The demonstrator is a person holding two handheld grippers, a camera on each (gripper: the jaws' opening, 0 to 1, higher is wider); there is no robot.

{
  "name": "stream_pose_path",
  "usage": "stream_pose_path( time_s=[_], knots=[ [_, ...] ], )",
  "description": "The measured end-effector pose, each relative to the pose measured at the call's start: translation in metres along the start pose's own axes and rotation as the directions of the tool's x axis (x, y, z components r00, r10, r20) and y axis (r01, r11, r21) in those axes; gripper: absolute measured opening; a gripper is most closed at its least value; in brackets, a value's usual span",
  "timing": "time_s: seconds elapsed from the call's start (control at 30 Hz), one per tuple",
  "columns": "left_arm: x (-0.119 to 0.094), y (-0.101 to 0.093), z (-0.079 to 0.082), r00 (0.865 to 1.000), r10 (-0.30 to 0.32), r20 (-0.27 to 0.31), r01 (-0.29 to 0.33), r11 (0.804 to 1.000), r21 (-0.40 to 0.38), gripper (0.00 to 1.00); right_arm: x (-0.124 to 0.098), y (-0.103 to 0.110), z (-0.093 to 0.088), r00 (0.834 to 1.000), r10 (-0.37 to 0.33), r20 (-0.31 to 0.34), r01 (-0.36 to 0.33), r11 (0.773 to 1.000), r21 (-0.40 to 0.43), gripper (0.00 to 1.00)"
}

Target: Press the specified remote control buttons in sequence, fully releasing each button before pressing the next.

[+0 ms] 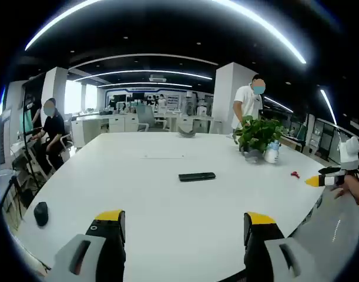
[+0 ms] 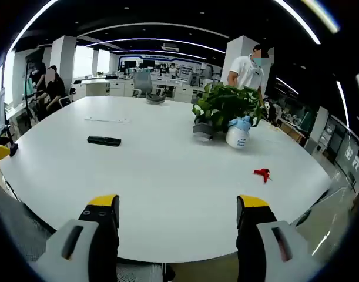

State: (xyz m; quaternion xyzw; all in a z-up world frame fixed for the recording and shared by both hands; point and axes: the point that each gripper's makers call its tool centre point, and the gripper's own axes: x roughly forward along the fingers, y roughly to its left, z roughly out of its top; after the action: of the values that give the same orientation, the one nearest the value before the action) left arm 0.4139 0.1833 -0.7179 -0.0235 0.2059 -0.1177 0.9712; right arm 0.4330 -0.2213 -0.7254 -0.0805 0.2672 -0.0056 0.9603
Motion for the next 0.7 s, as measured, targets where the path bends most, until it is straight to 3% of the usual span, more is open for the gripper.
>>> stream_pose_path(
  time_s=[0.7],
  knots=[
    [-0.0012,0.0005,0.0013,1.0,0.006,0.004,-0.006,1.0,-0.001,0.86,0.0002,-0.0005,-0.0008,1.0,0.003,-0.004,-0.003,1.0,0.002,0.83]
  ],
)
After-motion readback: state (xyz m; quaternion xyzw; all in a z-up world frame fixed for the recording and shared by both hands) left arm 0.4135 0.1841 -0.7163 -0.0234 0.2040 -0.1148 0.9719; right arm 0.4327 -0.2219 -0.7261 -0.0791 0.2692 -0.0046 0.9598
